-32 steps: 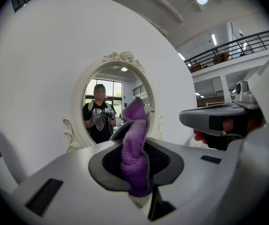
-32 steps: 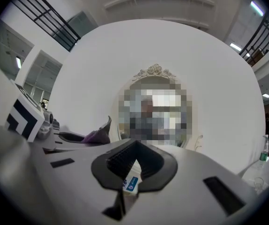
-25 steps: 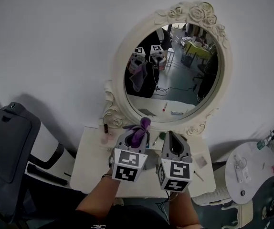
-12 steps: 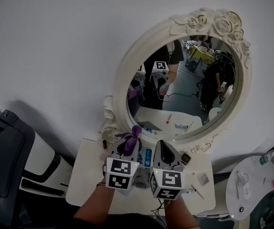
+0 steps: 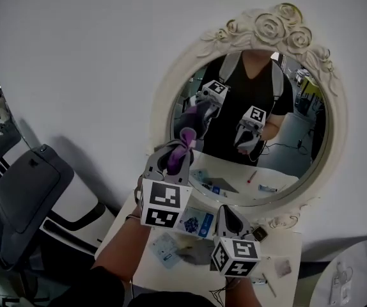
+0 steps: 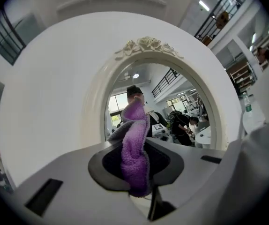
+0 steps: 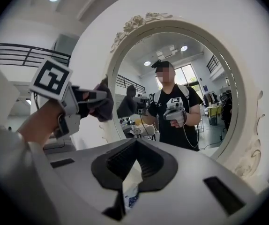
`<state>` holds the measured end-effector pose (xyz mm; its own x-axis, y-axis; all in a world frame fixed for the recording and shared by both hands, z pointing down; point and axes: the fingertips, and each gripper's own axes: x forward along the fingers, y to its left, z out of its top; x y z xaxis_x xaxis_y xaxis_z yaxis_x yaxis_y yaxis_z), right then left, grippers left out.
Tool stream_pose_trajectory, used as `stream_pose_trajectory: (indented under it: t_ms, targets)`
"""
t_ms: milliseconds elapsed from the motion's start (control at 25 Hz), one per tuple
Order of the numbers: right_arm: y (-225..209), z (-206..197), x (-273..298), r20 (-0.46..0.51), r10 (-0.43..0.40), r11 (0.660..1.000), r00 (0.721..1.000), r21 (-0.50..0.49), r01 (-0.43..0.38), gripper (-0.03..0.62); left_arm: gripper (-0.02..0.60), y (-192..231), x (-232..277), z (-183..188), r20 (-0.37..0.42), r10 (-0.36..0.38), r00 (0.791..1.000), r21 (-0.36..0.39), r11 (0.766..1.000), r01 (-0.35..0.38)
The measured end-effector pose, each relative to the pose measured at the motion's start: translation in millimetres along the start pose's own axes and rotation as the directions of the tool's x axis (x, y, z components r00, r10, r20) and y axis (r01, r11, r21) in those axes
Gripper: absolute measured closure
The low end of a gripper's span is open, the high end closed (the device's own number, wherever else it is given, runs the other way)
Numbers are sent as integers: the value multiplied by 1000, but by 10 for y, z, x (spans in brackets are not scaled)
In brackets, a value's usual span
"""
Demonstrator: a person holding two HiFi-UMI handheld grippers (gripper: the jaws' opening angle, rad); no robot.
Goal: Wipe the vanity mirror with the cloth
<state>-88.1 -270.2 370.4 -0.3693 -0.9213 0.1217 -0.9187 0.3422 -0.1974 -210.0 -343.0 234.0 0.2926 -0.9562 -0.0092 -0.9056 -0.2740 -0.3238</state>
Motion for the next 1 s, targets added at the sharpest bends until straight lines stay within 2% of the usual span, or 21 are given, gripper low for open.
stream_pose_trajectory:
  t_ms: [80,200,360,640,800,1000]
  targets:
    - [19,21,-34,13,21,999,1000,-43,-21,589,510,54,61,377,35,40,999,82,996,-43]
    - [100,36,-38,20,65,993,998,-100,-63,590,509,73,185,950,99,77,992,209,973,-97]
    - [101,140,-76,42,106,989,993,-109,-101,591,509,128,400,1514,148,146,978,302,935,-185]
    - [-193,145,-176,49,51,996,997,-76,-47,590,509,202,633,1709,124,203,971,415,879,-236]
    - [-232,158,-191,60,29,995,998,-100,-22,590,509,161,680,1772,131,202,970,428,872,-240]
    - [-212,192,-189,73,24,991,997,-130,-14,590,509,33,701,1975,200,172,965,421,874,-243]
